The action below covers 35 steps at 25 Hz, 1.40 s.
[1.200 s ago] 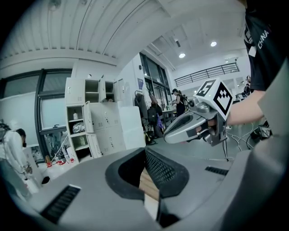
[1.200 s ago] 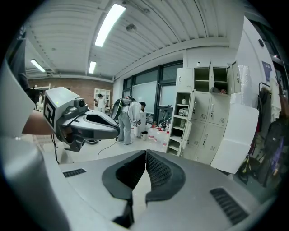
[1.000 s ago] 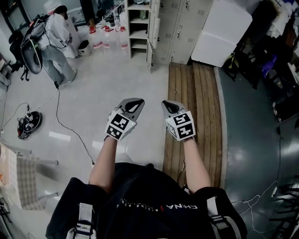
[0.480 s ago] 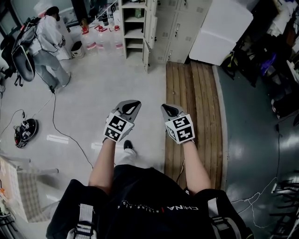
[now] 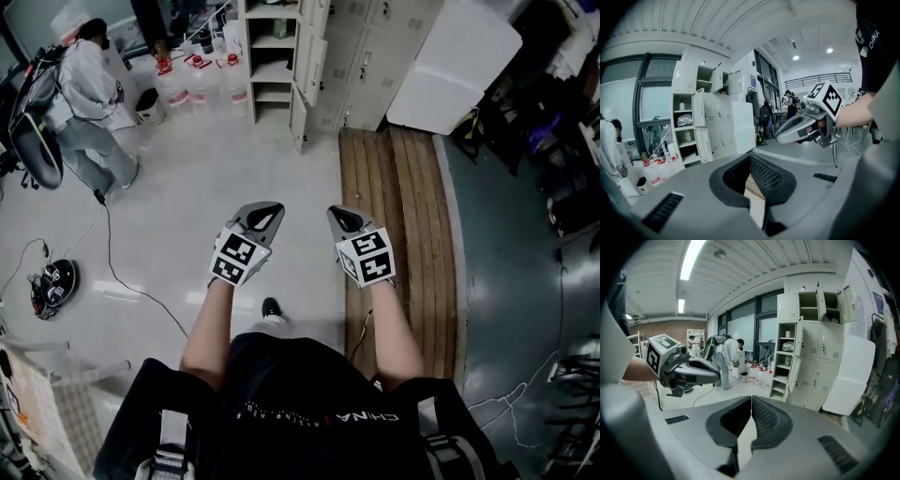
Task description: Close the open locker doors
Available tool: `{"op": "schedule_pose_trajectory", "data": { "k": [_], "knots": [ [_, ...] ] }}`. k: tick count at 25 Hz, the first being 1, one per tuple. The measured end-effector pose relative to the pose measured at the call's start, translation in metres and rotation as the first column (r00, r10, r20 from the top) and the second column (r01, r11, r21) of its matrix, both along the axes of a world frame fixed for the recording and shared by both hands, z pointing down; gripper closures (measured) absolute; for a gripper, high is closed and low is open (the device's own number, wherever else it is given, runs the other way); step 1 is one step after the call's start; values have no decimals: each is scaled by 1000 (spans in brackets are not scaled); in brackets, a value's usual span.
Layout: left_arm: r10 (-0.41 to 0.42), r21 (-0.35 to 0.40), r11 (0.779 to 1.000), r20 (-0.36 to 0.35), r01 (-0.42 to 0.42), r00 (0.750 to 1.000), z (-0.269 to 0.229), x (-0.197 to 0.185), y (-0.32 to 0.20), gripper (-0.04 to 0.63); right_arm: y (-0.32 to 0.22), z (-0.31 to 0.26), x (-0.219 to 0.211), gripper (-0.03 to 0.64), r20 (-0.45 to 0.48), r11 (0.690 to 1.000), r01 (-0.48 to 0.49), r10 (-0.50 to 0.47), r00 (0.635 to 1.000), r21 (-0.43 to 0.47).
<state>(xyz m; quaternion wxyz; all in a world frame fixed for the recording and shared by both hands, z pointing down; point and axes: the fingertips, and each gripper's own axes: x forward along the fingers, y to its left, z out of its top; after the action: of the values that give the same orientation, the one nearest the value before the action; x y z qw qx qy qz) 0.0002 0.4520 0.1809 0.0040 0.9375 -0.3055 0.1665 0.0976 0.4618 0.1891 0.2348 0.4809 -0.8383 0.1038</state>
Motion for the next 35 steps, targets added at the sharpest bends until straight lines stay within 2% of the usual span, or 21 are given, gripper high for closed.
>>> {"op": "schedule_pose_trajectory", "data": {
  "k": [6, 12, 17, 23, 30, 35],
  "knots": [
    [13, -7, 1000, 6, -13, 1000, 4, -42, -47, 575, -44, 4, -28, 588, 3, 998, -60, 60, 998, -9],
    [21, -25, 999, -12, -21, 1000, 10, -52, -77, 575, -75, 8, -47, 588, -10, 998, -53, 53, 999, -23],
    [32, -35, 999, -9, -32, 999, 19, -47, -93, 575, -103, 16, -46, 588, -36, 999, -26, 25, 999, -28],
    [8, -40, 999, 9, -7, 1000, 29, -37, -140, 575, -154, 23, -43, 588, -8, 1000, 0, 0, 1000, -19],
    [-33, -20, 999, 36, 34, 999, 19, -21, -223, 575, -240, 19, -22, 588, 14, 1000, 26, -26, 1000, -15],
    [-59, -14, 998, 27, 60, 998, 8, 8, -283, 575, -301, 14, -3, 588, 20, 998, 64, -64, 998, -12]
  ]
}}
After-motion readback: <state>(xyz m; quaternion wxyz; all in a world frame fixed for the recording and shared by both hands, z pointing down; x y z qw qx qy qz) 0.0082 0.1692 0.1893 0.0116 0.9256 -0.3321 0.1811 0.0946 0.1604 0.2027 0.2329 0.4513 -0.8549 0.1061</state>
